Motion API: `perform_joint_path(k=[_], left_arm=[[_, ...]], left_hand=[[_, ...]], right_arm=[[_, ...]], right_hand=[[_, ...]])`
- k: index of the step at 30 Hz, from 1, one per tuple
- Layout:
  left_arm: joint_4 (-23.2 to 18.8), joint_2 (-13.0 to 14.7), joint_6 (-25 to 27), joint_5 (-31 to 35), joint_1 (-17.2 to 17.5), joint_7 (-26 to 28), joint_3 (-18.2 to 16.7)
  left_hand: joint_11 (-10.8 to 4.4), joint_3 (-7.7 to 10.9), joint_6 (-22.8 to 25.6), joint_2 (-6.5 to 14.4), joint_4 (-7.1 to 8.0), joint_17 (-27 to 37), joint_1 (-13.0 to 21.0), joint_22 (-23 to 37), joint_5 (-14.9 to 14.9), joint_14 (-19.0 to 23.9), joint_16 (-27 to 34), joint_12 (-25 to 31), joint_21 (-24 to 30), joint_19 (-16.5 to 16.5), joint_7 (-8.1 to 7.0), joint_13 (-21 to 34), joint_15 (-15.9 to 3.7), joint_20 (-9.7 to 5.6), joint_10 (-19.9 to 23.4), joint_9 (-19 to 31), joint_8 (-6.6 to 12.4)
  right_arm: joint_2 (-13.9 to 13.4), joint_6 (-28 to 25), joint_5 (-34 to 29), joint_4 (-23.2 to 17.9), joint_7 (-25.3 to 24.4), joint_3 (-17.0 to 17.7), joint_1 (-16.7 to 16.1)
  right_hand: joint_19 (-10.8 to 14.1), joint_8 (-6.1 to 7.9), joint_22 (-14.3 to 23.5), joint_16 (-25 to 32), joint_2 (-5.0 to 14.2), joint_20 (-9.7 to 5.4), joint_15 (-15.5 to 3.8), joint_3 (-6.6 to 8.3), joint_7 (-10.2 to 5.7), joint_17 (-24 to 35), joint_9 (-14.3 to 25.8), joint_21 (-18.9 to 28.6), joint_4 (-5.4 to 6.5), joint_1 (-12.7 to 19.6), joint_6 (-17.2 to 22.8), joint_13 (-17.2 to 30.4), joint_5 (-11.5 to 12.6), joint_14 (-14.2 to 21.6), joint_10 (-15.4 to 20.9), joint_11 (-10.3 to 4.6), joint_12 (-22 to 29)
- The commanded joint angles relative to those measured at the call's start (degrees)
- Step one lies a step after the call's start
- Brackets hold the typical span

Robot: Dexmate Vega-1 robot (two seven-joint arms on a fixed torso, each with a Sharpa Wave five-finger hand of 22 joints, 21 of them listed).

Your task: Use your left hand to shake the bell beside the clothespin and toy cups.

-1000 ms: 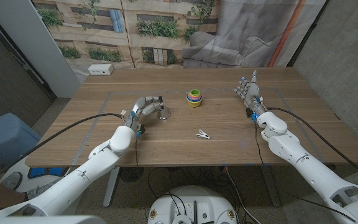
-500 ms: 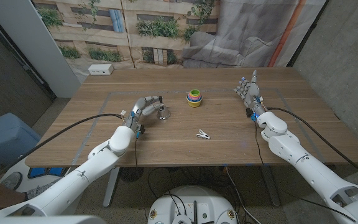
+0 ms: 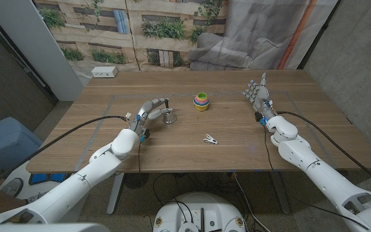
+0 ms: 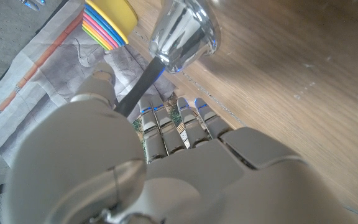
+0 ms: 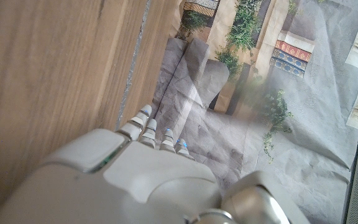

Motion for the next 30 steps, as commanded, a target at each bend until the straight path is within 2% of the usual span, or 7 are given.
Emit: perform_joint_path(k=[1, 6, 8, 13, 20, 30], left_arm=[[1.18, 1.24, -1.35, -1.77, -1.06, -3.99, -0.03], [2.30, 1.32, -2.64, -3.20, -2.01, -6.34, -0.02], [2.58, 1.35, -2.98, -3.61, -2.34, -7.07, -0.01], [2.86, 1.69, -3.50, -5.21, -2.99, -9.60, -0.02], [2.74, 1.69, -3.99, -7.80, -3.16, -11.17, -0.90], [3.81, -0.08, -4.92, -11.78, -3.27, -11.39, -2.35]], left_hand=[[1.24, -0.81, -3.41, -0.17, 0.04, 0.29, -1.78, 0.09, -0.03, -2.94, 0.10, -0.09, -0.07, -2.17, 0.41, 0.09, -2.46, 0.09, -4.23, 0.05, 0.08], [2.92, -1.77, -7.04, -0.80, 0.33, 0.32, -4.15, -0.03, -0.13, -6.77, -0.01, -0.15, -0.22, -5.03, 0.89, 0.02, -2.37, -0.67, -9.12, 0.03, 0.31], [3.03, -2.01, -7.71, -0.98, 0.42, 0.33, -4.74, -0.06, -0.15, -7.76, -0.04, -0.12, -0.30, -5.80, 1.19, 0.01, -2.29, -1.02, -9.99, 0.03, 0.25], [4.65, -3.04, -10.58, -1.81, 0.83, 0.37, -7.33, -0.12, -0.37, -10.41, 0.13, -0.10, -0.35, -8.10, 1.52, -0.04, -1.94, -1.29, -13.44, -0.01, 0.10], [5.78, -3.75, -13.01, -2.10, 1.25, 0.39, -9.53, -0.12, -0.47, -12.52, 0.13, -0.13, -0.31, -9.68, 2.43, -0.05, -0.99, -1.36, -16.14, -0.03, 0.09], [7.27, -4.60, -16.08, -2.01, 2.00, 0.42, -12.64, -0.12, -0.60, -15.00, 0.18, -0.06, -0.31, -11.86, 3.61, -0.06, 0.50, -2.60, -19.18, -0.06, 0.06]], right_arm=[[0.02, 0.04, -0.02, 0.00, 0.01, -0.02, 0.02], [0.00, 0.01, -0.02, -0.08, -0.02, -0.01, -0.02], [-0.01, 0.00, -0.02, -0.12, -0.04, -0.01, -0.04], [0.02, 0.02, -0.03, -0.05, -0.02, -0.02, -0.01], [0.03, 0.01, -0.04, -0.04, -0.03, -0.03, 0.01], [0.01, 0.04, -0.02, -0.05, 0.00, -0.02, -0.01]], right_hand=[[0.45, 0.25, 0.19, 0.44, 5.61, -0.02, -0.25, -0.35, -0.22, 0.15, 0.27, 0.32, -0.13, 0.15, -0.72, 0.04, 0.19, -0.08, 0.22, -0.29, 0.32], [0.45, 0.24, 0.19, 0.44, 5.61, -0.01, -0.29, -0.35, -0.25, 0.15, 0.27, 0.31, -0.13, 0.15, -0.74, 0.04, 0.19, -0.08, 0.24, -0.21, 0.33], [0.45, 0.25, 0.19, 0.44, 5.61, -0.01, -0.29, -0.34, -0.22, 0.15, 0.27, 0.31, -0.13, 0.15, -0.73, 0.04, 0.19, -0.08, 0.24, -0.21, 0.32], [0.46, 0.22, 0.19, 0.44, 5.61, 0.00, -0.28, -0.34, -0.19, 0.15, 0.27, 0.32, -0.13, 0.15, -0.79, 0.04, 0.19, -0.08, 0.21, -0.20, 0.31], [0.48, 0.26, 0.19, 0.44, 5.61, -0.02, -0.23, -0.34, -0.21, 0.15, 0.27, 0.33, -0.13, 0.15, -0.70, 0.04, 0.19, -0.07, 0.22, -0.25, 0.31], [0.47, 0.22, 0.19, 0.46, 5.61, -0.01, -0.22, -0.35, -0.23, 0.15, 0.27, 0.32, -0.13, 0.16, -0.78, 0.04, 0.19, -0.03, 0.20, -0.20, 0.30]])
